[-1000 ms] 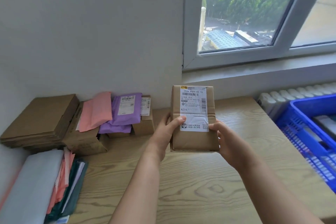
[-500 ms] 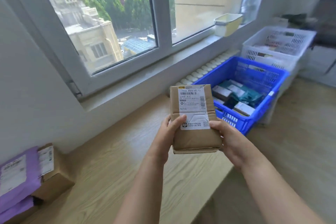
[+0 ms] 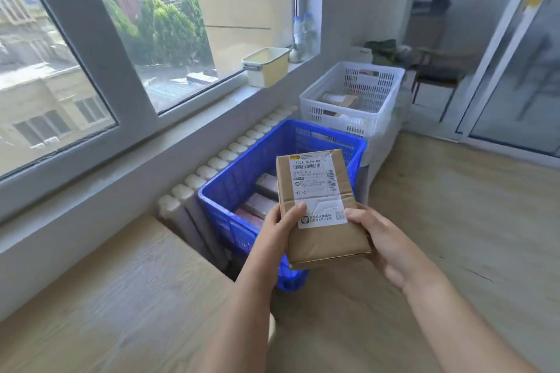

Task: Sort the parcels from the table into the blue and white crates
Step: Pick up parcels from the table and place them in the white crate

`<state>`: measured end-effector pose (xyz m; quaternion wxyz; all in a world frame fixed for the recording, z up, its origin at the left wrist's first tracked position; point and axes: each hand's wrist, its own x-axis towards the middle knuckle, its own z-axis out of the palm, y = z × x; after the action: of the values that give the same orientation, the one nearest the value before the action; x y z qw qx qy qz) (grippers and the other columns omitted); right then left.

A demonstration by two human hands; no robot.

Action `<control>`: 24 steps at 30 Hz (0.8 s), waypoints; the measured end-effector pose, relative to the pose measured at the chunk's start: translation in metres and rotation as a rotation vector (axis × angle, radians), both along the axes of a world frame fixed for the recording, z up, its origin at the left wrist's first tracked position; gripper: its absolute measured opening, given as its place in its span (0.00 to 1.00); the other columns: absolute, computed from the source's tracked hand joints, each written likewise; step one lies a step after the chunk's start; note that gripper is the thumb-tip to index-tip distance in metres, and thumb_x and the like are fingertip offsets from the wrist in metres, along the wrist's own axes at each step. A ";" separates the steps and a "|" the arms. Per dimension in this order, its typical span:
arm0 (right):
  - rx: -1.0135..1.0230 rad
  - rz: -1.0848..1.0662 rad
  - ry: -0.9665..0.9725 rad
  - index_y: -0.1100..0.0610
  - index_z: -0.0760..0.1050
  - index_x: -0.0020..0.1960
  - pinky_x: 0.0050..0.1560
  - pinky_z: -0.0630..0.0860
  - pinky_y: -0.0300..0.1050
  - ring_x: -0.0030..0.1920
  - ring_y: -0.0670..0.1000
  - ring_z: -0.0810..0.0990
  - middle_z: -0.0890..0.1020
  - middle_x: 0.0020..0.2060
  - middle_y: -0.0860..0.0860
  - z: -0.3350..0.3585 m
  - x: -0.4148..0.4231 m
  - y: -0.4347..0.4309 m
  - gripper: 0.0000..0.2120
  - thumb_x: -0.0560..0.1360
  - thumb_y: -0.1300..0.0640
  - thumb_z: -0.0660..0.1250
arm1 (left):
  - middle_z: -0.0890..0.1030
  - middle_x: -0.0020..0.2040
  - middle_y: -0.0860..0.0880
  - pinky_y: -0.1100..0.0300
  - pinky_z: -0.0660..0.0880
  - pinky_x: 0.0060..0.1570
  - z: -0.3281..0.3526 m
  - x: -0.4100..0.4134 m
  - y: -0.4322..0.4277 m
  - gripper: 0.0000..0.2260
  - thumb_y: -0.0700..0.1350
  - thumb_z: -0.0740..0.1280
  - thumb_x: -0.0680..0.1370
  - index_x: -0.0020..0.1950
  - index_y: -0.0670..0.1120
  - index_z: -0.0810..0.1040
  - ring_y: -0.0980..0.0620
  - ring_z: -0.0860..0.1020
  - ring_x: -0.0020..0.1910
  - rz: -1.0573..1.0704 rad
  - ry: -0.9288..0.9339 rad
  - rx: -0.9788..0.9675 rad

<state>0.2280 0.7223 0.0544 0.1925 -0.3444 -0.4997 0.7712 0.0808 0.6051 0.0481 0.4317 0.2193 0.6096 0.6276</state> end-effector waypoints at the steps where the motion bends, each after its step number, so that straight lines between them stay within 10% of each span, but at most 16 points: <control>1: 0.008 -0.010 -0.009 0.54 0.79 0.62 0.53 0.78 0.50 0.54 0.53 0.83 0.85 0.55 0.54 0.000 0.004 0.012 0.15 0.77 0.53 0.67 | 0.85 0.57 0.50 0.62 0.79 0.42 -0.001 0.004 0.011 0.18 0.53 0.69 0.78 0.66 0.49 0.77 0.53 0.84 0.54 -0.011 -0.010 0.003; 10: -0.013 -0.119 -0.076 0.52 0.79 0.63 0.48 0.75 0.44 0.53 0.50 0.83 0.86 0.53 0.50 -0.016 0.016 0.163 0.16 0.76 0.50 0.68 | 0.85 0.58 0.51 0.64 0.78 0.39 -0.020 0.011 0.175 0.16 0.53 0.66 0.80 0.65 0.50 0.78 0.53 0.84 0.54 -0.064 -0.096 -0.050; 19: 0.003 -0.194 -0.141 0.52 0.78 0.62 0.47 0.74 0.43 0.47 0.46 0.84 0.87 0.50 0.47 -0.015 -0.022 0.326 0.17 0.76 0.46 0.68 | 0.84 0.58 0.43 0.46 0.74 0.66 -0.025 -0.035 0.358 0.18 0.53 0.69 0.78 0.63 0.45 0.81 0.44 0.82 0.58 -0.117 -0.263 -0.078; 24: 0.016 -0.254 -0.126 0.52 0.78 0.61 0.43 0.75 0.40 0.47 0.44 0.85 0.86 0.51 0.47 -0.008 -0.034 0.431 0.15 0.79 0.46 0.66 | 0.86 0.54 0.46 0.50 0.76 0.63 -0.013 -0.052 0.477 0.12 0.51 0.66 0.80 0.58 0.47 0.83 0.48 0.84 0.55 -0.173 -0.212 -0.106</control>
<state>0.1941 1.1536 0.0461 0.2594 -0.4510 -0.4694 0.7134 0.0292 1.0820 0.0355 0.5572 0.1802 0.5716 0.5748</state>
